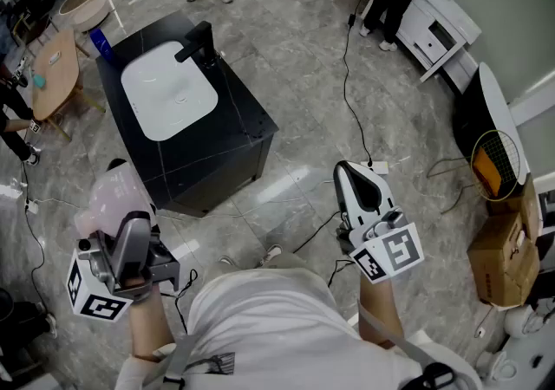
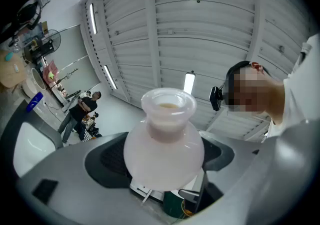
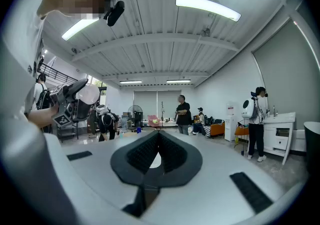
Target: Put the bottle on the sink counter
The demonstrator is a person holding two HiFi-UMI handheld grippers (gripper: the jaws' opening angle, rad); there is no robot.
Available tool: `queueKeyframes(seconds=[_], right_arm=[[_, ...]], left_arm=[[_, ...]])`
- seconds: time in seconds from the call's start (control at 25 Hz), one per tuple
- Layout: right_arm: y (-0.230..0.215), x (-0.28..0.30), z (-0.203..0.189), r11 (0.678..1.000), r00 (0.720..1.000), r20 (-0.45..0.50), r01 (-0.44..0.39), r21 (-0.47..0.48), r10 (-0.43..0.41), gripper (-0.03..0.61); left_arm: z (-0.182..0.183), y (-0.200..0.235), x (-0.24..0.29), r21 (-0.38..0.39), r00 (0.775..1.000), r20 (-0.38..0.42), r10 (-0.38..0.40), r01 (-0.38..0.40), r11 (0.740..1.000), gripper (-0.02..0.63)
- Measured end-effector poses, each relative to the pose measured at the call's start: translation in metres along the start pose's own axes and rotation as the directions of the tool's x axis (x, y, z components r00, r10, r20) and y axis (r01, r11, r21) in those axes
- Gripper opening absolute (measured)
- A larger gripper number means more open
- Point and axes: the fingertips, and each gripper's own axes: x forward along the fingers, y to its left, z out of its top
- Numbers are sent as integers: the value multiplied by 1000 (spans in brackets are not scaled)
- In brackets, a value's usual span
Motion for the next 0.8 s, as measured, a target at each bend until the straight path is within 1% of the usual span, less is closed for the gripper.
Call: queueKeyframes(seconds=[0.12,0.4,0.56,0.68,0.8], right_arm=[[-4,-3,1,1000,1000,5,0,2,0,9],[-15,-10,-3,1000,1000,2,-10,12,10,9],[-23,-18,-7,998,999,19,-41,45,40,10],[-30,-18,-14,997,998,6,-59,40,59,11],[-35,-16,-19,997,998,-13,-57,44,58,10]], left_arm=[[-4,-5,5,-4,1000,-5,-5,5,1000,402],[-14,-8,11,-8,1000,-9,13,-13,1000,402],[-26,-12,15,-8,999,-6,33,-33,999,402],[-38,-13,19,-21,999,0,40,-40,999,402],[-49,-7,24,-29,999,-16,45,-45,999,402]])
